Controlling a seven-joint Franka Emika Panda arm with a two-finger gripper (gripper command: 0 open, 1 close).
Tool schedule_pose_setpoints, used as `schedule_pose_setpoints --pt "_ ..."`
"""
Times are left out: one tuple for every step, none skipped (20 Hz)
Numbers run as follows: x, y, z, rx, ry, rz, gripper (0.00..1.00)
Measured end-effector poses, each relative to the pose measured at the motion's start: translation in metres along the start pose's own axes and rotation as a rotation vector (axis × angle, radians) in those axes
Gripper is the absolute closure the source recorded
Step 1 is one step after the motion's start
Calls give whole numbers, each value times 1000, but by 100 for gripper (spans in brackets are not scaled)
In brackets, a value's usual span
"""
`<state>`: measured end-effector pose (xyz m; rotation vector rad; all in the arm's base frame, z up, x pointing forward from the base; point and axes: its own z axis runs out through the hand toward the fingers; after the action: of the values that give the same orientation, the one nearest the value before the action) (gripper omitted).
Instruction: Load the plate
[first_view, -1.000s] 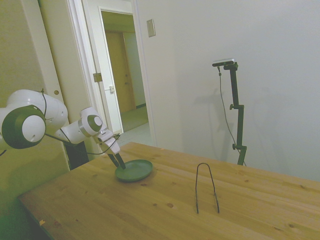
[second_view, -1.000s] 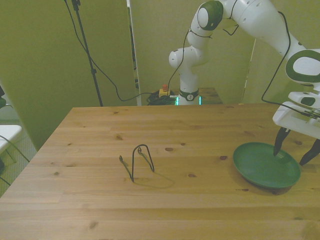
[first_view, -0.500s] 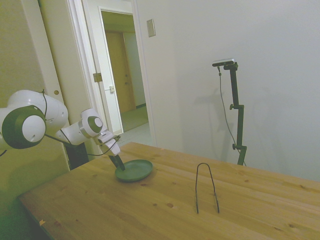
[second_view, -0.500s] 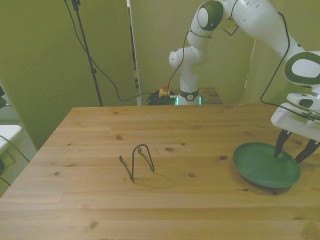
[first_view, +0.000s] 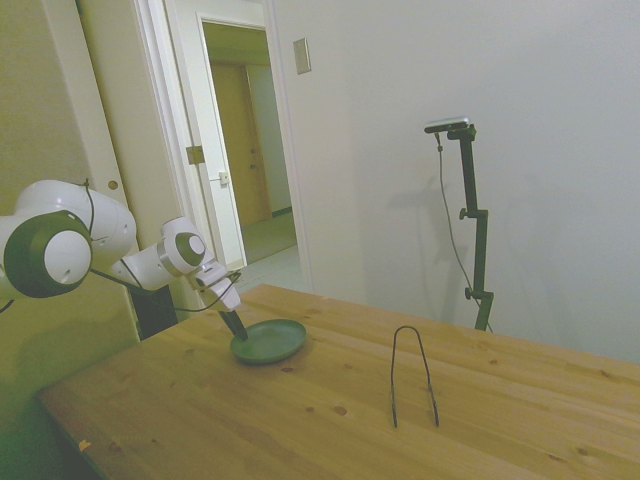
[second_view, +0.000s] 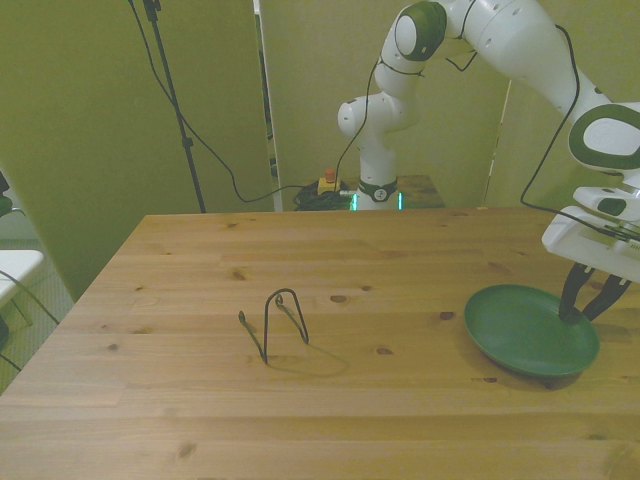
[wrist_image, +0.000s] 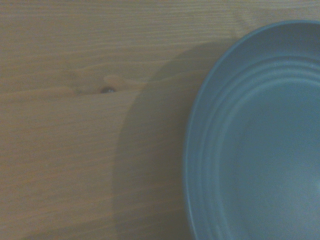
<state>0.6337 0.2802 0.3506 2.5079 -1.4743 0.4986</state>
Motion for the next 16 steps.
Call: schedule_pose_setpoints --pt "0 0 0 0 0 0 100" --pt "0 0 0 1 0 0 100" --pt "0 0 0 1 0 0 100" --pt "0 0 0 3 -1 0 100" --pt "0 0 0 4 -1 1 100" --pt "1 0 -1 6 -1 1 100" --pt "1 -1 -1 7 -1 1 100" --pt "1 -1 -1 7 -1 2 100" --pt "1 -1 -1 8 -1 3 100" --pt "1 -1 -2 9 -3 5 100" --pt "2 -1 -2 12 -7 8 100" --pt "3 -1 -4 18 -12 13 100" --pt "5 -2 -6 23 -18 19 100" --pt "6 -2 -8 28 -28 26 100" --pt "8 -3 -11 35 -37 34 100" --pt "10 -4 -16 44 -51 46 100"
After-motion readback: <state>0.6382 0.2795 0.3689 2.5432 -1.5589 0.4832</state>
